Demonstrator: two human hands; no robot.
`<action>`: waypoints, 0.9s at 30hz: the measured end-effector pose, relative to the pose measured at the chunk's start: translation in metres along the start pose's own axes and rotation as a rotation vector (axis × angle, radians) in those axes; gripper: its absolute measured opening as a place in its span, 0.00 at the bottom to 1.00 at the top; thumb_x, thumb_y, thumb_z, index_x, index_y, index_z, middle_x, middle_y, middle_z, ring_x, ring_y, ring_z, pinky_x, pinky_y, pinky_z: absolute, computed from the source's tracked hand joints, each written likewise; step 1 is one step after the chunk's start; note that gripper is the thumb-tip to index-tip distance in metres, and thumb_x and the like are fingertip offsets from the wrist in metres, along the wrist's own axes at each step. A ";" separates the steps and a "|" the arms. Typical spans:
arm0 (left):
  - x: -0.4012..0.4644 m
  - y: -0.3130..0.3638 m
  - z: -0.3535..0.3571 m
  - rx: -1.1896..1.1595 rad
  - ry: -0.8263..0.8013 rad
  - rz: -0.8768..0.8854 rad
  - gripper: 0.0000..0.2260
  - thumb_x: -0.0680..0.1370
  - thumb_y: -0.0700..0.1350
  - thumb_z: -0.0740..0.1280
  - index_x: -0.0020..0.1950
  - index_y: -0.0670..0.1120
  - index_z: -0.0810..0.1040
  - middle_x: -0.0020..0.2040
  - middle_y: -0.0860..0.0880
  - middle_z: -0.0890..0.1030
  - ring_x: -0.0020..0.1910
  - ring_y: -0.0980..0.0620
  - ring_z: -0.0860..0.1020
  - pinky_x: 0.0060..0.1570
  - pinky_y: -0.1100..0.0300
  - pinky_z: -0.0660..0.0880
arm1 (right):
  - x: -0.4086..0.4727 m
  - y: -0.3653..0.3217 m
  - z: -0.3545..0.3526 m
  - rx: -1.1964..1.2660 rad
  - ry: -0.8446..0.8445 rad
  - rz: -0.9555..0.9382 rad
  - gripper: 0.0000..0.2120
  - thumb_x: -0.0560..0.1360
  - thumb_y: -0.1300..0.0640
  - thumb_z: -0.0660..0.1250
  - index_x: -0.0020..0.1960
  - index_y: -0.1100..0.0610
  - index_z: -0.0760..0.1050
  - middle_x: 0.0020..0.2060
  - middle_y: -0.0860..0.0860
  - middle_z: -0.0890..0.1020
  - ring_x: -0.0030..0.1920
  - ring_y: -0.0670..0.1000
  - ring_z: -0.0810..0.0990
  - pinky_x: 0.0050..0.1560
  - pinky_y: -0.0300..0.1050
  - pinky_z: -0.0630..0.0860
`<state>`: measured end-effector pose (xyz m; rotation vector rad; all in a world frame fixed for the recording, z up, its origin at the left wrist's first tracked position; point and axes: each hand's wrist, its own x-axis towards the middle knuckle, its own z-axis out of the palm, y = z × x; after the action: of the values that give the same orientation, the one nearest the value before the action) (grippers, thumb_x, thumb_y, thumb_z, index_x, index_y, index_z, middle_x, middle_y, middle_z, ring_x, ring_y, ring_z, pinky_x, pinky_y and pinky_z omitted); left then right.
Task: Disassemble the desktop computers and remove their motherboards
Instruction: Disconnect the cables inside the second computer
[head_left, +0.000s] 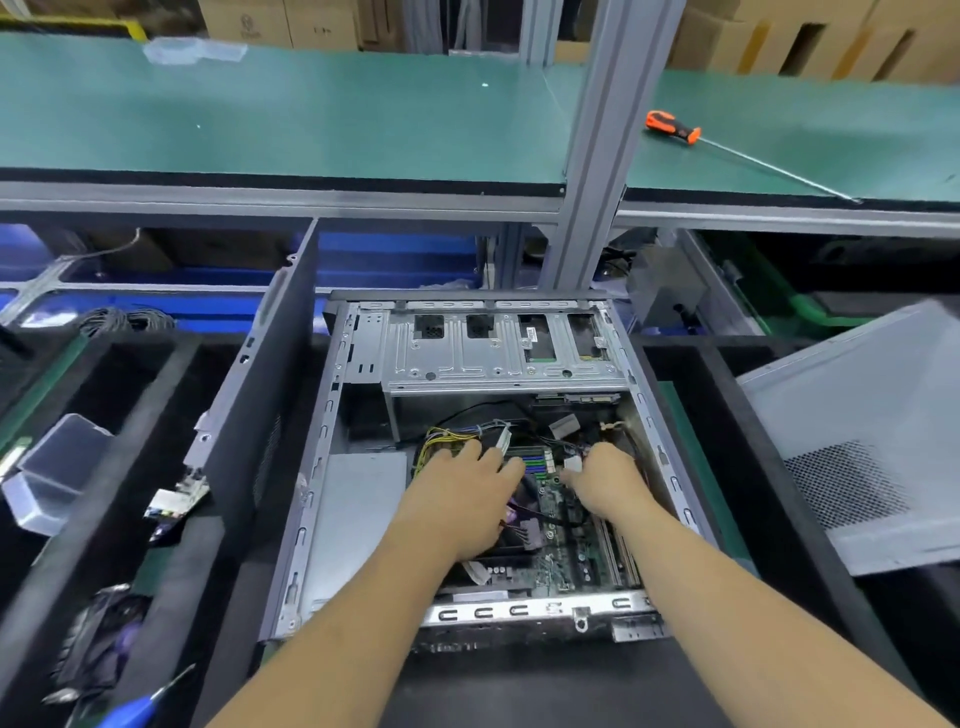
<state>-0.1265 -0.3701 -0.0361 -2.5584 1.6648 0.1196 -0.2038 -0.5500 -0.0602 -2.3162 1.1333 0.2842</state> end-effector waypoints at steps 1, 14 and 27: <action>0.000 0.001 0.000 0.017 -0.004 0.001 0.20 0.78 0.46 0.65 0.68 0.49 0.63 0.64 0.45 0.72 0.62 0.42 0.69 0.51 0.48 0.68 | 0.001 0.002 0.001 -0.028 0.002 0.003 0.16 0.79 0.55 0.69 0.37 0.59 0.67 0.38 0.55 0.76 0.37 0.55 0.75 0.34 0.43 0.70; -0.001 -0.001 0.002 0.061 0.056 -0.007 0.18 0.81 0.48 0.64 0.68 0.49 0.64 0.65 0.45 0.72 0.65 0.42 0.68 0.60 0.46 0.68 | 0.009 0.003 0.000 0.175 0.048 0.023 0.20 0.80 0.67 0.59 0.71 0.62 0.72 0.64 0.63 0.78 0.56 0.61 0.79 0.49 0.47 0.75; -0.008 -0.019 -0.013 0.006 0.004 0.015 0.12 0.78 0.48 0.64 0.62 0.53 0.75 0.60 0.53 0.78 0.62 0.46 0.73 0.58 0.52 0.68 | 0.019 -0.001 0.003 -0.247 0.101 -0.216 0.18 0.79 0.45 0.66 0.36 0.55 0.74 0.47 0.57 0.80 0.51 0.58 0.77 0.45 0.45 0.73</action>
<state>-0.1123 -0.3564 -0.0219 -2.5434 1.6836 0.1108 -0.1908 -0.5608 -0.0697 -2.6729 0.9267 0.2396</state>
